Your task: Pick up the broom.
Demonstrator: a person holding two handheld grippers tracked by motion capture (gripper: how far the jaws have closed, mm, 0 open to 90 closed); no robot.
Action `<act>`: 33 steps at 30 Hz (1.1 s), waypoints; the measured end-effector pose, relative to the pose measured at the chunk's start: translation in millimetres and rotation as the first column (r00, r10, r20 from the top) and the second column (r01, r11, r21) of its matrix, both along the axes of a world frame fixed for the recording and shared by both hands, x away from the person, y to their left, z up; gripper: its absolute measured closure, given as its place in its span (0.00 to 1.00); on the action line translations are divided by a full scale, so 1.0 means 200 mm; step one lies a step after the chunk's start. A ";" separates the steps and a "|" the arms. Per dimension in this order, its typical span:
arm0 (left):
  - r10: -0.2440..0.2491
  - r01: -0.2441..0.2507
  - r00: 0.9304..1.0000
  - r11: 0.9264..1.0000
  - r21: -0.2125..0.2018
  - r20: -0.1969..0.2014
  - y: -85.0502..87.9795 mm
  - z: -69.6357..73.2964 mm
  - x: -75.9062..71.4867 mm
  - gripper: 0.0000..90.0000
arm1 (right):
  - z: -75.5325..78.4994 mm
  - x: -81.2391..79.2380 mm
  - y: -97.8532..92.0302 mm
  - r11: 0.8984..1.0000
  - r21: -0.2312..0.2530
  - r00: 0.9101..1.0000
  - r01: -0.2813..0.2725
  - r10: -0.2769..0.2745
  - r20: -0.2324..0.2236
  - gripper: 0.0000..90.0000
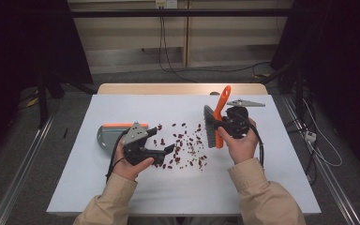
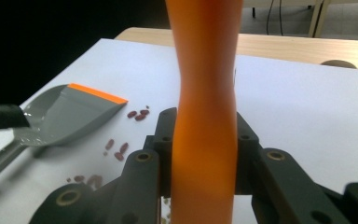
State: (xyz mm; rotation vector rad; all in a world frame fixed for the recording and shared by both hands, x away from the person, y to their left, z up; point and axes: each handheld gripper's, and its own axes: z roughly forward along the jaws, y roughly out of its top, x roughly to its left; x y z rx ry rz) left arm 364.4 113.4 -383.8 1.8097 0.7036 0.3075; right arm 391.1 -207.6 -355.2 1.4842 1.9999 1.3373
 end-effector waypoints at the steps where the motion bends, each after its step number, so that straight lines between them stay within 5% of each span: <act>1: 0.006 -0.006 1.000 1.000 0.001 0.004 0.02 0.01 0.00 0.14 | 0.00 0.00 -0.01 1.000 -0.006 1.000 -0.002 0.002 -0.003 0.79; 9: 0.059 -0.059 0.998 0.998 -0.002 0.007 0.17 0.00 0.02 0.13 | 0.00 -0.04 -0.09 0.999 -0.051 1.000 -0.014 0.013 -0.025 0.79; 25: 0.059 -0.059 0.998 0.998 -0.011 -0.018 0.41 -0.08 0.00 0.09 | -0.04 -0.05 -0.16 0.990 -0.138 0.994 -0.023 0.008 -0.110 0.79; 33: 0.087 -0.087 0.996 0.996 -0.016 -0.016 0.53 -0.10 -0.01 0.07 | -0.14 -0.01 -0.16 0.983 -0.181 0.985 -0.019 -0.012 -0.172 0.79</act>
